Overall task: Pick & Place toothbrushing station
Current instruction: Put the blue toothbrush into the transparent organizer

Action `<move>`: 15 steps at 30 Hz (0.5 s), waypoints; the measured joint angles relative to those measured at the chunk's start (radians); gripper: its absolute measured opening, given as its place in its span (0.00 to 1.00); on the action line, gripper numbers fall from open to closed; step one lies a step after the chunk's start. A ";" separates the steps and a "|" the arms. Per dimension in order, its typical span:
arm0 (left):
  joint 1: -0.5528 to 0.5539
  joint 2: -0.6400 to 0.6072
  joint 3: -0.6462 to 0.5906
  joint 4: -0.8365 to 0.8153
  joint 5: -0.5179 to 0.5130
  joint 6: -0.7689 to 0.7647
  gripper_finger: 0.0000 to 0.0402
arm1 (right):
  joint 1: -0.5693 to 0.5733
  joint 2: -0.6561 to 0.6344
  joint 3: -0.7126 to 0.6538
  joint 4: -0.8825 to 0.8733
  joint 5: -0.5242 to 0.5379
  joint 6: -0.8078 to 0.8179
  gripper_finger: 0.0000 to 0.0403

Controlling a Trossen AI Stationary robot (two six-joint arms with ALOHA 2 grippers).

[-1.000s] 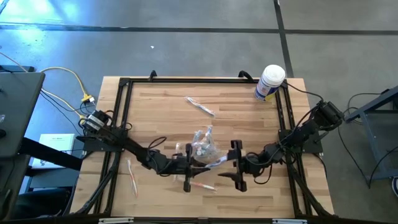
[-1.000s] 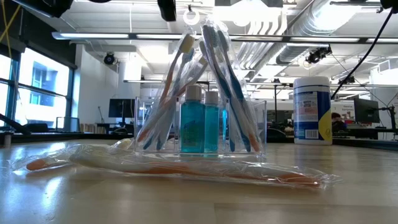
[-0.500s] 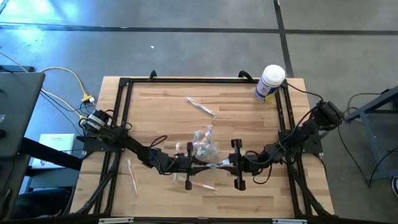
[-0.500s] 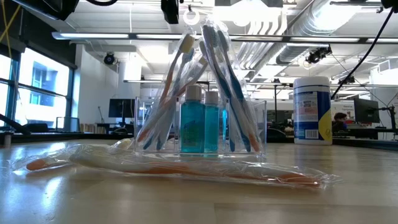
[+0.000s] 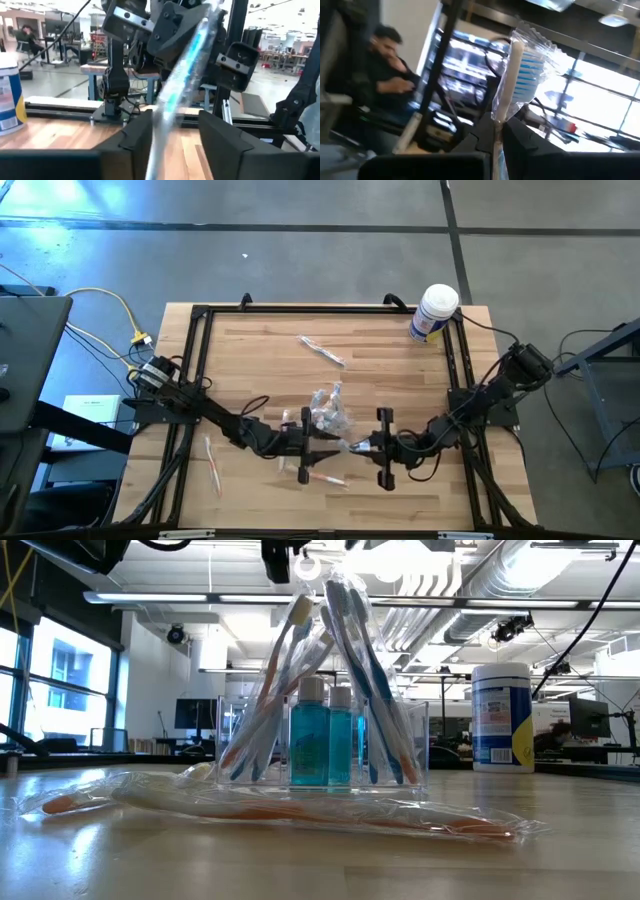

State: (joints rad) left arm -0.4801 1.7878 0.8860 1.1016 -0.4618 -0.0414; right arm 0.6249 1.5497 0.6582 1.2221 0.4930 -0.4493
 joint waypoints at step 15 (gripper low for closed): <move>-0.147 0.000 0.000 0.014 -0.258 0.291 0.45 | 0.141 -0.161 -0.001 -0.132 0.699 -0.153 0.03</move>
State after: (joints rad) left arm -0.6269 1.7874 0.8864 1.1157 -0.7197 0.2496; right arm 0.7654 1.3892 0.6575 1.0902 1.1922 -0.6027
